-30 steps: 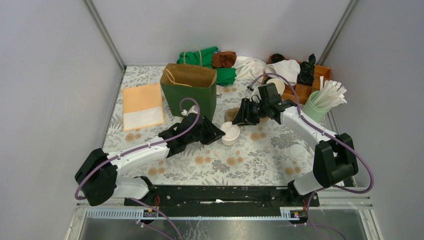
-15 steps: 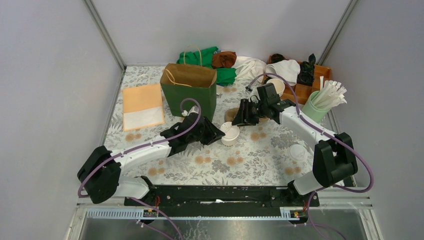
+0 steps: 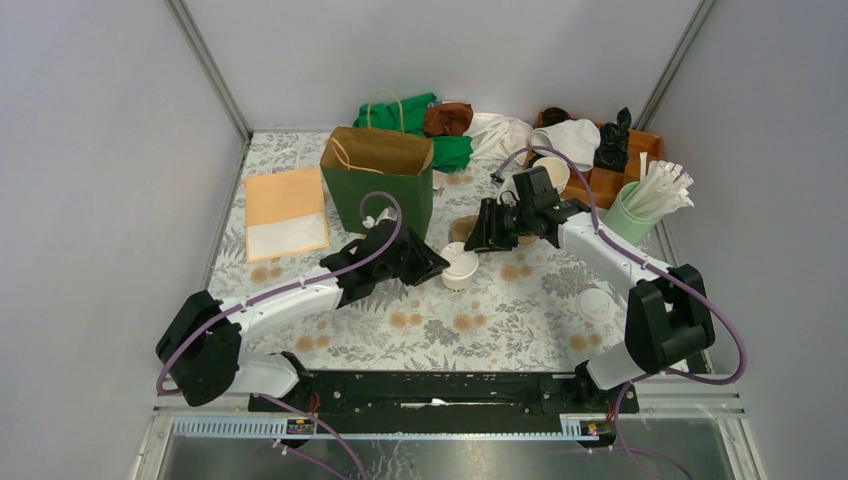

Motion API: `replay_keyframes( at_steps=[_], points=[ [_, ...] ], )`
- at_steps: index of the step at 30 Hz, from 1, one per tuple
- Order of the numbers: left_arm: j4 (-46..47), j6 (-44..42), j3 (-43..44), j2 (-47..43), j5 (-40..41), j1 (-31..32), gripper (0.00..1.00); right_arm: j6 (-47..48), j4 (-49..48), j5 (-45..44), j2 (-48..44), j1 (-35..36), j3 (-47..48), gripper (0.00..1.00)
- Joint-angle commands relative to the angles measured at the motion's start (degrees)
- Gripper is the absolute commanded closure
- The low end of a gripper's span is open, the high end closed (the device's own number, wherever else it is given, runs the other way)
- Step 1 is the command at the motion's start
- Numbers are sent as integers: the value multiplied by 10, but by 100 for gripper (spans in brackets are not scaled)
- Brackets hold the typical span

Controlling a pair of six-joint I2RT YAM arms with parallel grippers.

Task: Pack the takeout coffee
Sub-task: Adjust the cup lid on the coffee cup.

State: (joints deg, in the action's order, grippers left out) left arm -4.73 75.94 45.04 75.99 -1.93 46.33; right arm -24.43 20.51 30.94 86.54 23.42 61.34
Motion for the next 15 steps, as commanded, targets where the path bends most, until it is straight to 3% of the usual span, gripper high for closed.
replay_keyframes(
  at_steps=[1,15],
  points=[
    [1,1,21,-24,7,-3,66,4,9,4,10,8,25,58],
    [-1,-14,59,27,-14,-3,66,9,15,4,14,8,26,61]
  ],
)
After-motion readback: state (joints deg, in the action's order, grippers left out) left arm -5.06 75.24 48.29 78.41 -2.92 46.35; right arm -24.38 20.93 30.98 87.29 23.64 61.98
